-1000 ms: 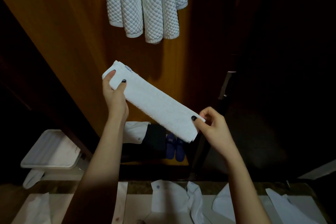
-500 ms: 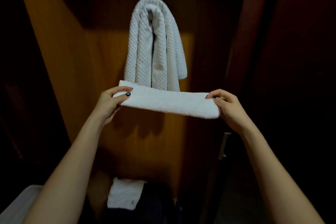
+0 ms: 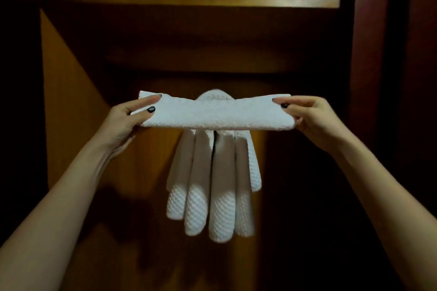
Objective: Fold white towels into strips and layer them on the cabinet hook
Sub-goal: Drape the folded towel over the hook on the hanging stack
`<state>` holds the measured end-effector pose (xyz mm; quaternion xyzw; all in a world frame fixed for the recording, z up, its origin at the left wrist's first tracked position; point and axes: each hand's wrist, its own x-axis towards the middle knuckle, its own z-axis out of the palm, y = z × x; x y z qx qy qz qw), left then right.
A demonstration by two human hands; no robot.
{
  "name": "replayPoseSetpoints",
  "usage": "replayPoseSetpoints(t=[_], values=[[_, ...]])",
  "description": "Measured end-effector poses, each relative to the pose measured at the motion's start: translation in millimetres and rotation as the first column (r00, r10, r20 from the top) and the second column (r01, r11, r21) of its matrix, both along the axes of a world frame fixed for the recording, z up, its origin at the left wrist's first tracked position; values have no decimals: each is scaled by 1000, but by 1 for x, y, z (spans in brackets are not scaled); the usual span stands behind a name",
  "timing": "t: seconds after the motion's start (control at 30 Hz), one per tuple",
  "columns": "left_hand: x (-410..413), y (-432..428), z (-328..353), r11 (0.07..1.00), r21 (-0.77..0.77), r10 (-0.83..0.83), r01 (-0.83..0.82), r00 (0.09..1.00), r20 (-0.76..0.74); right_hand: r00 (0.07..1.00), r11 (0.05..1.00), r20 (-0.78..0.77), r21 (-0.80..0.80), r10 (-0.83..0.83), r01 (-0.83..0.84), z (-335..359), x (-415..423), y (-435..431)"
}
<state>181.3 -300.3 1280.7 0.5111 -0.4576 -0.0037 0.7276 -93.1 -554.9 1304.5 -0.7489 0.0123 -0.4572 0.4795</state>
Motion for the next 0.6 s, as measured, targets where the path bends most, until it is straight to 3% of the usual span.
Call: replayPoseSetpoints(t=[0.1,0.3,0.47,0.6], values=[[30,-14,34,999,21,-49,47,997,67,1000,1000,19,5,24,-24,38,24,-15],[89,-65,83,991,-50,-123,125,992,42,993,1000,111,1,-26,26,84,85,-54],[133,-112,101,988,-107,-118,113,992,-47,982,978,168,201,-91,56,102,143,-96],[161,-136,86,995,-19,-103,102,989,-103,992,939,90,340,-85,50,81,177,-127]])
